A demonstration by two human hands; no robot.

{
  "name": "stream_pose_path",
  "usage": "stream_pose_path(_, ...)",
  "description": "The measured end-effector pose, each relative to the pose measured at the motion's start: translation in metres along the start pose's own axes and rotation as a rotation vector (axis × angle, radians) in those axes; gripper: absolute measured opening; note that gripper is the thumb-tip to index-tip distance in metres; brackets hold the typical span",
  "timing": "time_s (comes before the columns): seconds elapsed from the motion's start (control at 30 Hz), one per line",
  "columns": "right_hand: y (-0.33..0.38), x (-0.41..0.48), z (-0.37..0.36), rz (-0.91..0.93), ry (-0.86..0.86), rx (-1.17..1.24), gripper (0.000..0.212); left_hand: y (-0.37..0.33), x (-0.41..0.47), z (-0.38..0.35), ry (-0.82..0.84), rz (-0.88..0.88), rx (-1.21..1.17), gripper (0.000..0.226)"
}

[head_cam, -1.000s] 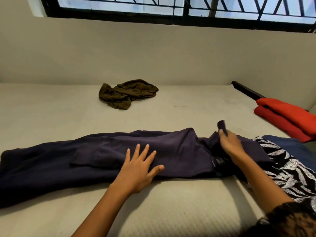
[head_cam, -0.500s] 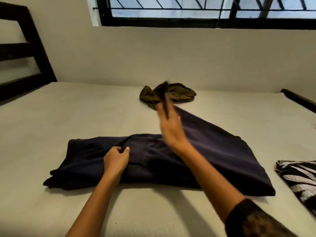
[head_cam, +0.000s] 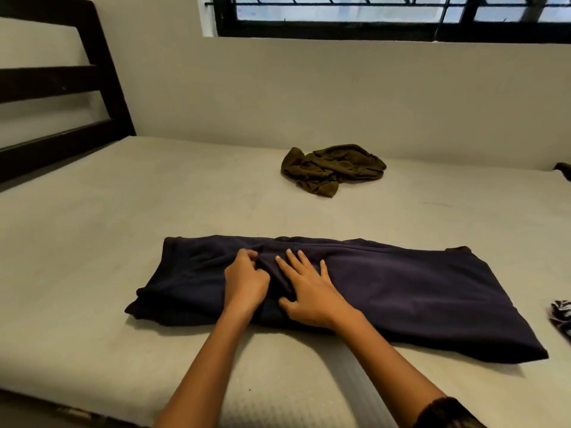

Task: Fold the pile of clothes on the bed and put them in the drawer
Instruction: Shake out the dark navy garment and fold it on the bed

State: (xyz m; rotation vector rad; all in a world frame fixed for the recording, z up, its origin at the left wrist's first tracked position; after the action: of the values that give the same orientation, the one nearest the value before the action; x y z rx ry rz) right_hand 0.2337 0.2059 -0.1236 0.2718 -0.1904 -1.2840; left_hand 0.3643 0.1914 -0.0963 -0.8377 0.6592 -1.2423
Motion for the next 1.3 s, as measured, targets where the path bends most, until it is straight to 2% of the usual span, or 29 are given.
stream_pose_path(0.07,0.0,0.004,-0.002,-0.034,-0.015,0.016,0.067,-0.001,-0.002,0.004,-0.041,-0.141,0.124,0.037)
stream_pose_path(0.1,-0.001,0.005,0.0,-0.061,-0.049,0.118,0.061,0.0,-0.003,0.006,-0.049,-0.22,0.234,0.04)
stream_pose_path(0.17,0.004,0.008,0.018,-0.175,-0.201,0.504,0.044,0.007,-0.004,0.008,0.006,-0.341,0.505,0.049)
stream_pose_path(0.23,0.009,0.011,0.051,-0.291,-0.398,0.862,0.029,0.019,-0.004,0.009,0.127,-0.346,0.709,0.061)
stream_pose_path(0.27,0.013,0.012,0.072,-0.326,-0.48,0.961,0.025,0.025,-0.004,0.01,0.189,-0.316,0.783,0.065)
stream_pose_path(0.33,0.022,0.017,0.11,-0.3,-0.616,1.112,0.021,0.036,-0.004,0.012,0.282,-0.259,0.861,0.071)
stream_pose_path(0.4,0.039,0.02,0.139,-0.194,-0.732,1.161,0.022,0.041,-0.004,0.013,0.331,-0.243,0.851,0.072)
stream_pose_path(0.5,0.074,0.031,0.153,0.032,-0.799,1.086,0.031,0.042,-0.003,0.019,0.334,-0.243,0.811,0.067)
stream_pose_path(0.53,0.086,0.039,0.148,0.087,-0.789,1.053,0.035,0.042,-0.002,0.023,0.273,-0.233,0.803,0.064)
stream_pose_path(0.6,0.11,0.058,0.119,0.109,-0.686,1.003,0.043,0.045,0.004,0.044,0.022,-0.151,0.765,0.059)
stream_pose_path(0.67,0.126,0.076,0.064,0.098,-0.43,0.884,0.052,0.052,0.008,0.07,-0.254,-0.027,0.642,0.06)
stream_pose_path(0.73,0.131,0.078,0.0,0.136,-0.113,0.488,0.054,0.063,0.012,0.092,-0.411,0.038,0.565,0.067)
stream_pose_path(0.77,0.13,0.075,-0.027,0.175,-0.039,0.271,0.055,0.07,0.013,0.099,-0.445,0.045,0.57,0.07)
stream_pose_path(0.8,0.128,0.074,-0.046,0.21,-0.033,0.114,0.057,0.077,0.015,0.103,-0.459,0.04,0.591,0.07)
stream_pose_path(0.87,0.126,0.071,-0.06,0.229,-0.068,0.013,0.061,0.085,0.018,0.104,-0.443,-0.022,0.627,0.064)
stream_pose_path(1.1,0.114,0.049,-0.046,0.302,0.033,0.131,0.06,0.056,0.017,0.075,-0.344,-0.281,0.581,0.059)
stream_pose_path(1.23,0.074,0.012,-0.008,0.3,0.078,0.03,0.055,0.033,0.01,0.046,-0.175,-0.444,0.596,0.088)
stream_pose_path(1.3,0.036,-0.011,0.017,0.212,0.038,0.027,0.054,0.024,0.003,0.03,-0.05,-0.547,0.6,0.098)
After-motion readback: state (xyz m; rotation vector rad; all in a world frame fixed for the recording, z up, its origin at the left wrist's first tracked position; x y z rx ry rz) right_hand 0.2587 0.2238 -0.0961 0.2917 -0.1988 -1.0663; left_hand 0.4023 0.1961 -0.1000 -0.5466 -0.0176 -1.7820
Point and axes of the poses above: each hand's wrist, its own x-axis towards the middle knuckle, its own z-axis out of the back of the hand, y = z × x, the point moved 2 cm from there along x, towards the middle knuckle, and after that the axes turned 2 degrees about -y, right-handed, at the moved point
